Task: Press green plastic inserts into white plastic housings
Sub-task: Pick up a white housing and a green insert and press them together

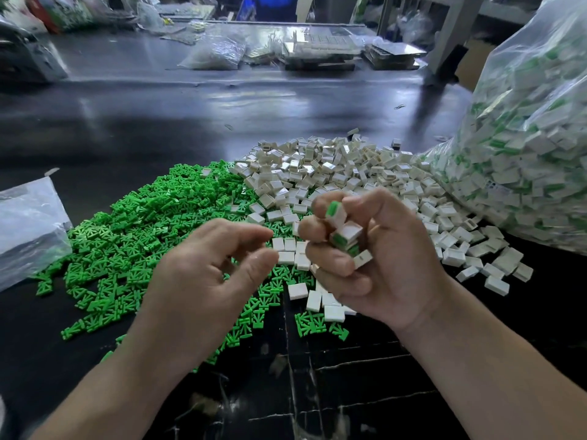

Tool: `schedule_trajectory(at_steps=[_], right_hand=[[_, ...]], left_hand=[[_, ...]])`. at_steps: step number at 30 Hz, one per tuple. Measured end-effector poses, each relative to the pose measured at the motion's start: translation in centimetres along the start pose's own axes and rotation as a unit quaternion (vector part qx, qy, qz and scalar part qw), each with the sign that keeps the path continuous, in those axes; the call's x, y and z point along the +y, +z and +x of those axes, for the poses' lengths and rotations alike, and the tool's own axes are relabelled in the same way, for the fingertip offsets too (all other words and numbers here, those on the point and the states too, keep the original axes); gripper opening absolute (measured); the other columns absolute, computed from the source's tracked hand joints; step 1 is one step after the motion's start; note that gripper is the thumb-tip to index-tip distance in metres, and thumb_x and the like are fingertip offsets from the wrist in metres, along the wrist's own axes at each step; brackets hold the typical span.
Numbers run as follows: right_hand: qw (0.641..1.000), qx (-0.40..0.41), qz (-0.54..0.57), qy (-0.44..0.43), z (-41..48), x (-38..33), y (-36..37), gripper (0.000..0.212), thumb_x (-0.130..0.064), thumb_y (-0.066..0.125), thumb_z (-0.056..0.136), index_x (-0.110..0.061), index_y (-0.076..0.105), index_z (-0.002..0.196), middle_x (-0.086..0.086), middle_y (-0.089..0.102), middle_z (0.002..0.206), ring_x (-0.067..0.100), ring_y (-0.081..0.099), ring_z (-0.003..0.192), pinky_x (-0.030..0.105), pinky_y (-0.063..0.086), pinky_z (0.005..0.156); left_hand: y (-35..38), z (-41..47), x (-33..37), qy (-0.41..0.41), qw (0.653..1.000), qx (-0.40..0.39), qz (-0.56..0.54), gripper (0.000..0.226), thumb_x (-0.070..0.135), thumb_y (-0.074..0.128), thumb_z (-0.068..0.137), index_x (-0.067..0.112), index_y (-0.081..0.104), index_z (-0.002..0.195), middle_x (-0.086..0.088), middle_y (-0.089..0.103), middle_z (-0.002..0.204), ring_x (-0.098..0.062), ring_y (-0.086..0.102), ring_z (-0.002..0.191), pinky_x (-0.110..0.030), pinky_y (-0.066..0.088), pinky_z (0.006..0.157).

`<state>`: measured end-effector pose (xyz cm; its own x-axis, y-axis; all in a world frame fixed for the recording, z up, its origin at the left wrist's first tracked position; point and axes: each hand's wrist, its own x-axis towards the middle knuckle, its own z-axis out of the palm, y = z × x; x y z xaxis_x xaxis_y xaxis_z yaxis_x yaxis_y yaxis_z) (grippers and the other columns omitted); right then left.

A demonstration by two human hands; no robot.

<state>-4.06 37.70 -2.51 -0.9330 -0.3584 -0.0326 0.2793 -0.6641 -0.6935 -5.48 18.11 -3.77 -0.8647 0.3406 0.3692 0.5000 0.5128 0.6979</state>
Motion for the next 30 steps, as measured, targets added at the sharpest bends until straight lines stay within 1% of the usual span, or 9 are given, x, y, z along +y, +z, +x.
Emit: schedule_trajectory(at_steps=[3,7,10,14,17,20,22,24,30], right_hand=[[0.999,0.010,0.032,-0.001,0.0,-0.2,-0.2,0.016,-0.027,0.062,0.083,-0.013,0.056,0.079,0.005,0.057,0.076,0.007,0.053,0.043,0.015,0.034,0.030],[0.999,0.038,0.028,0.012,0.1,0.0,-0.4,0.009,-0.021,0.061,0.083,-0.013,0.062,0.085,0.004,0.061,0.077,0.006,0.052,0.044,0.015,0.035,0.029],[0.997,0.066,0.023,0.016,0.1,-0.1,-0.6,0.011,-0.012,0.060,0.085,-0.013,0.064,0.096,0.003,0.060,0.071,0.005,0.049,0.040,0.015,0.034,0.028],[0.989,0.136,-0.055,0.017,0.2,-0.1,-0.8,0.009,-0.016,0.066,0.082,-0.015,0.069,0.091,0.002,0.058,0.067,0.007,0.047,0.039,0.015,0.033,0.030],[0.980,0.164,-0.104,0.033,0.1,-0.2,-0.8,0.021,-0.033,0.068,0.087,-0.014,0.059,0.091,0.000,0.056,0.067,0.008,0.047,0.042,0.017,0.033,0.032],[0.966,0.179,-0.179,0.042,-0.1,0.0,-0.8,0.025,-0.033,0.060,0.098,-0.012,0.064,0.085,0.005,0.062,0.072,0.010,0.049,0.045,0.019,0.035,0.034],[0.952,0.179,-0.243,0.046,-0.1,0.4,-0.6,0.017,-0.020,0.061,0.098,-0.009,0.071,0.091,0.007,0.067,0.076,0.011,0.050,0.046,0.019,0.036,0.034],[0.943,0.167,-0.282,0.055,-0.1,0.7,-0.3,0.013,-0.012,0.061,0.098,-0.009,0.073,0.102,0.006,0.068,0.076,0.010,0.049,0.044,0.018,0.035,0.034],[0.944,0.091,-0.311,0.062,-0.4,0.7,0.7,0.022,-0.034,0.064,0.095,-0.021,0.073,0.079,0.000,0.063,0.075,0.007,0.047,0.046,0.016,0.034,0.037]], left_hand=[[1.2,0.1,-0.6,0.035,0.979,-0.088,0.183,0.050,0.066,0.044,0.085,0.033,0.068,0.114,0.013,0.062,0.101,-0.006,0.056,0.091,-0.029,0.050,0.075],[2.1,0.2,-0.7,0.105,0.948,-0.121,0.276,0.033,0.055,0.062,0.083,0.030,0.076,0.099,0.007,0.063,0.087,-0.020,0.058,0.083,-0.039,0.050,0.070],[2.2,0.5,-1.0,0.119,0.949,-0.124,0.265,0.020,0.044,0.073,0.078,0.030,0.076,0.092,0.007,0.061,0.086,-0.020,0.056,0.081,-0.040,0.049,0.071],[2.3,0.4,-1.0,0.136,0.949,-0.120,0.257,0.015,0.042,0.069,0.084,0.028,0.073,0.086,0.007,0.062,0.086,-0.019,0.055,0.081,-0.037,0.048,0.072],[2.1,0.4,-0.7,0.094,0.968,-0.077,0.221,0.017,0.042,0.062,0.087,0.026,0.068,0.086,0.012,0.061,0.085,-0.011,0.054,0.080,-0.026,0.041,0.071],[1.5,0.2,-0.4,0.033,0.991,-0.007,0.131,0.012,0.040,0.064,0.084,0.028,0.063,0.085,0.019,0.059,0.078,0.001,0.055,0.071,-0.012,0.039,0.059],[1.2,0.0,0.0,0.004,0.997,0.031,0.064,0.009,0.040,0.065,0.084,0.032,0.061,0.082,0.019,0.059,0.071,0.003,0.057,0.076,-0.007,0.043,0.063],[1.2,-0.1,0.4,-0.007,0.998,0.051,0.034,0.008,0.039,0.065,0.081,0.033,0.061,0.078,0.018,0.061,0.075,0.005,0.057,0.075,-0.001,0.039,0.061],[0.9,-0.3,0.6,0.003,0.998,0.046,0.035,0.018,0.053,0.057,0.080,0.036,0.058,0.075,0.023,0.060,0.090,0.002,0.058,0.074,-0.006,0.041,0.061]])
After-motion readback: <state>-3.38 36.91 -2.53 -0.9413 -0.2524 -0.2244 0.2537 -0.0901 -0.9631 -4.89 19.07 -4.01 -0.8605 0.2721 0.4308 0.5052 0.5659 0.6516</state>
